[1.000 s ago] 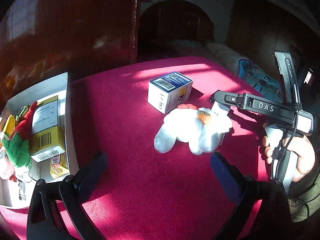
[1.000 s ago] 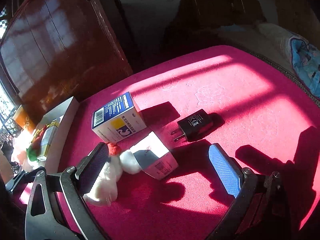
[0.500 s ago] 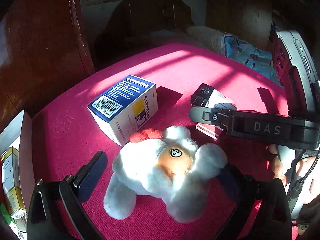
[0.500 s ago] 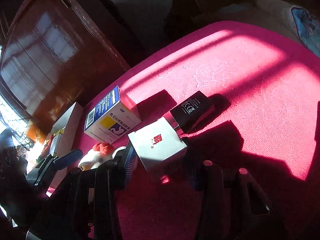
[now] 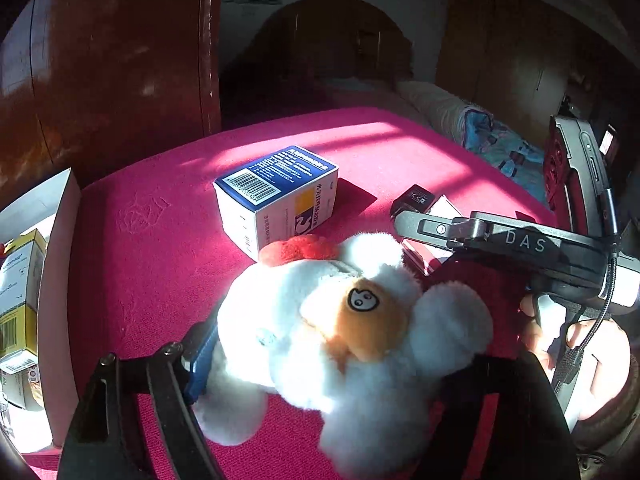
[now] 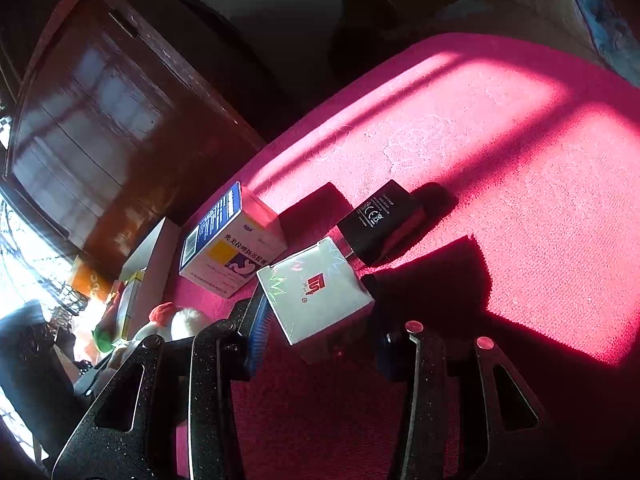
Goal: Organize objects
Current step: 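Grasp the white plush toy with the left gripper while the right gripper grasps the white small box, then carry the plush toy and white box over the tray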
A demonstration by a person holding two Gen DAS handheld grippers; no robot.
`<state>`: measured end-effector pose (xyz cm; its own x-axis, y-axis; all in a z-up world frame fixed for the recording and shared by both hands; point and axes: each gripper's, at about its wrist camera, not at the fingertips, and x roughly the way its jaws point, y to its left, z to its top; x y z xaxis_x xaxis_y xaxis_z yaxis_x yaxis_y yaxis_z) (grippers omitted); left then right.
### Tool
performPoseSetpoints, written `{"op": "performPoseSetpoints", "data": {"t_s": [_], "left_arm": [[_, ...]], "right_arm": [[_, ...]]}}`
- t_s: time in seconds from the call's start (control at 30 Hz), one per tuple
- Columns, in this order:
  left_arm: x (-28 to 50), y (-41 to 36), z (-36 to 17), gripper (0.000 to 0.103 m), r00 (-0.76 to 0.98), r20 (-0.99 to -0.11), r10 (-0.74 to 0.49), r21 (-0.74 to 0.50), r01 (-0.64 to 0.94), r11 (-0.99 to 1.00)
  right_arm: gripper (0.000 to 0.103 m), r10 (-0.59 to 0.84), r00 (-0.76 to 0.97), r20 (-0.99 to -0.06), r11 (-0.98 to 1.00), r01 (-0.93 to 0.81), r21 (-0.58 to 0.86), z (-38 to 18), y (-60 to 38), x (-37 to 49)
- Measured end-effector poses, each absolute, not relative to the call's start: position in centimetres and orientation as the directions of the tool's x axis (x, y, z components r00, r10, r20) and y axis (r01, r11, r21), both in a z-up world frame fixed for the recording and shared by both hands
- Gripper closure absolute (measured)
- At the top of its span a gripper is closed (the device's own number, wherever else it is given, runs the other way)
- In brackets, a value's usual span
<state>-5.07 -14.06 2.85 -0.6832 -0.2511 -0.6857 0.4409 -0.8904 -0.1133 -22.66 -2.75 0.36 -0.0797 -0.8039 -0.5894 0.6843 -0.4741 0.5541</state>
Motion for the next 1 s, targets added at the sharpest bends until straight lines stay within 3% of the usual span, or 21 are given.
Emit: {"op": "performPoseSetpoints", "data": {"t_s": [0.17,0.37,1.0], "left_arm": [[-2.6,-13.0,5.4,0.022,-0.731,-0.629,-0.263,-0.13,0.433,-0.892],[-0.1,-13.0,7.9,0.022,-0.764,-0.567,-0.308,-0.14,0.458,-0.878],[6.4,-15.4,10.1,0.022,-0.767,-0.495,-0.408,-0.185,0.552,-0.813]], "right_arm": [[0.061,-0.779,-0.158,-0.607,-0.489,0.758,0.431,2.3,-2.6,-20.4],[0.061,-0.803,-0.194,-0.564,-0.464,0.797,0.387,5.4,-1.2,-17.8],[0.061,-0.825,-0.148,-0.546,-0.379,0.861,0.339,9.0,-2.6,-12.5]]}}
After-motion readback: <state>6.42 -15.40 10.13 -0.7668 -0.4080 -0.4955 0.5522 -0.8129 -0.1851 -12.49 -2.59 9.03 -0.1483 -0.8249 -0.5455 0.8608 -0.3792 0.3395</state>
